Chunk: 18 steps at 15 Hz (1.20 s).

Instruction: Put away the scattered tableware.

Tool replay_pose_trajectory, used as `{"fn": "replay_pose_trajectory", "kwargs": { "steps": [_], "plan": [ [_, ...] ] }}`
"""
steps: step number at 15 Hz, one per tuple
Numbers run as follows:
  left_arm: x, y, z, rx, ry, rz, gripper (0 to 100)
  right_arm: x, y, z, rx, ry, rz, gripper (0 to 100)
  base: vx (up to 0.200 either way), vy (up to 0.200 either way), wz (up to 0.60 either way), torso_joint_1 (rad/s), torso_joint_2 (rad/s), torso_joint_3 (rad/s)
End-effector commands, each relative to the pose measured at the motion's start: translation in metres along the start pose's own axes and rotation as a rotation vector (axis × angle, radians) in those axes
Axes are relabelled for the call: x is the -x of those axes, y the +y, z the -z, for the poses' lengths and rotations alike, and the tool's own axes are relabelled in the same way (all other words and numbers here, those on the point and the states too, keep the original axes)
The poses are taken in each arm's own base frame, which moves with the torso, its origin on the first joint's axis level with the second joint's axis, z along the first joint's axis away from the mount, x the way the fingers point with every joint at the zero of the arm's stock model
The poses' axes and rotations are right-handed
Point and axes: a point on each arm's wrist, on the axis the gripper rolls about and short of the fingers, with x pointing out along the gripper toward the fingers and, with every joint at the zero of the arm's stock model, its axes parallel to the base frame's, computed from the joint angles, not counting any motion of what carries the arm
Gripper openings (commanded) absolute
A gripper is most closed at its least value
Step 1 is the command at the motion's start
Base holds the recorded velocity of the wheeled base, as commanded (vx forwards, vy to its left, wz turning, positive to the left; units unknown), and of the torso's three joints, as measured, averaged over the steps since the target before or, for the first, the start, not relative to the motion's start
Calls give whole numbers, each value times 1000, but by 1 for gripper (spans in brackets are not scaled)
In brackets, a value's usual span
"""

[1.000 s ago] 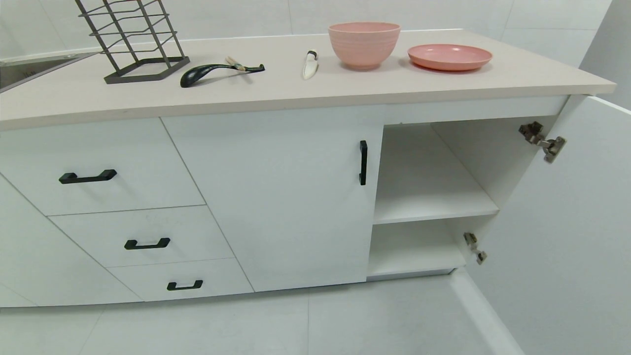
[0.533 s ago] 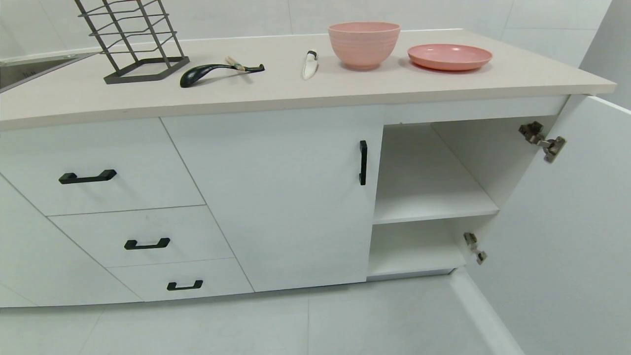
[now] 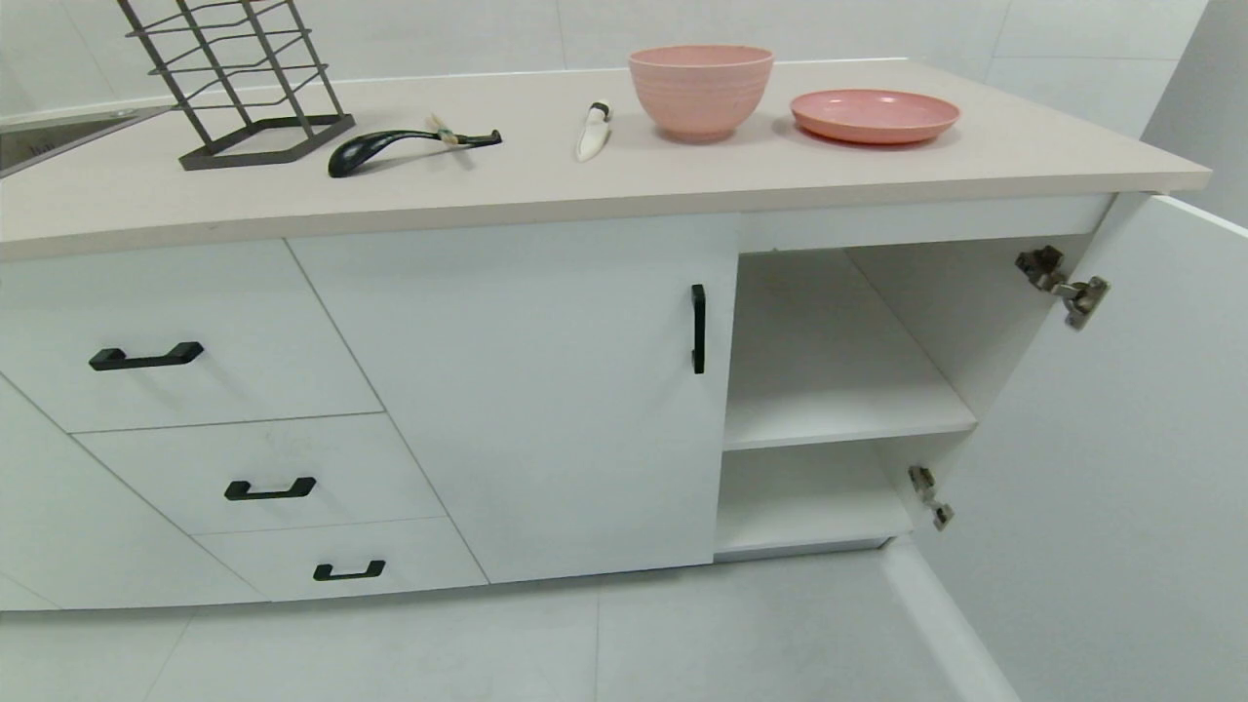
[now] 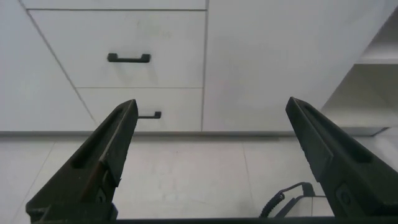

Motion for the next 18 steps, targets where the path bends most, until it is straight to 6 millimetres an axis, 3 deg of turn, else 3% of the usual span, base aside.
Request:
{"fn": "replay_pose_trajectory", "kwargs": {
  "steps": [1, 5, 15, 18],
  "plan": [
    [0, 0, 0, 1, 4, 0, 100, 0, 0, 0, 0, 3, 1, 100, 0, 0, 0, 0, 0, 0],
    [0, 0, 0, -1, 5, 0, 100, 0, 0, 0, 0, 3, 1, 100, 0, 0, 0, 0, 0, 0],
    [0, 0, 0, 1, 4, 0, 100, 0, 0, 0, -3, 3, 4, 100, 200, 0, 0, 1, 2, 2],
    [0, 0, 0, 2, 4, 0, 100, 0, 0, 0, -12, 3, 16, 100, 0, 0, 0, 0, 0, 0]
  ]
}}
